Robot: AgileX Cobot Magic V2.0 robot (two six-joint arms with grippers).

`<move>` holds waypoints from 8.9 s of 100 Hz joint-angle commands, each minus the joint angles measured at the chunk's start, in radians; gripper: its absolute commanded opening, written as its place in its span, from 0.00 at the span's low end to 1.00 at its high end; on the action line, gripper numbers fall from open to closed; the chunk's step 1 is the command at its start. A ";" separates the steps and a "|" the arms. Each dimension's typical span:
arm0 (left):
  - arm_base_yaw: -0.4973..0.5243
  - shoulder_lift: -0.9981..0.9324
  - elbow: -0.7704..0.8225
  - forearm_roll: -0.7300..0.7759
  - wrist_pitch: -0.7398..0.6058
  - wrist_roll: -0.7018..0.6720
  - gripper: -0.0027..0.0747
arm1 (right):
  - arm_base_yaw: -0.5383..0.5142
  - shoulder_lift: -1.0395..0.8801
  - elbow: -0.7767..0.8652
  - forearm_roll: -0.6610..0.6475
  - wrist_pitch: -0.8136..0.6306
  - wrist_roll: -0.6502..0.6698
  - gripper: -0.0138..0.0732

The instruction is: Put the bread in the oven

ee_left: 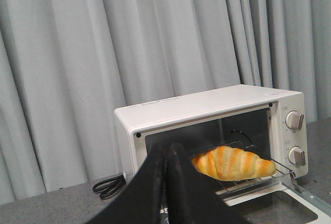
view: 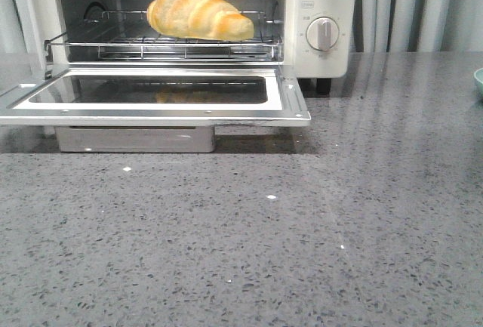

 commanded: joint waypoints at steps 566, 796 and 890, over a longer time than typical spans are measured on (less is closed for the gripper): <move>-0.008 0.015 -0.022 0.005 -0.066 -0.010 0.01 | -0.812 -1.198 1.722 0.419 -1.399 -0.004 0.11; 0.490 0.015 0.479 -0.646 -0.537 0.382 0.01 | -0.812 -1.198 1.722 0.419 -1.399 -0.004 0.11; 0.408 -0.145 0.540 -0.636 -0.424 0.444 0.01 | -0.812 -1.198 1.722 0.419 -1.399 -0.004 0.11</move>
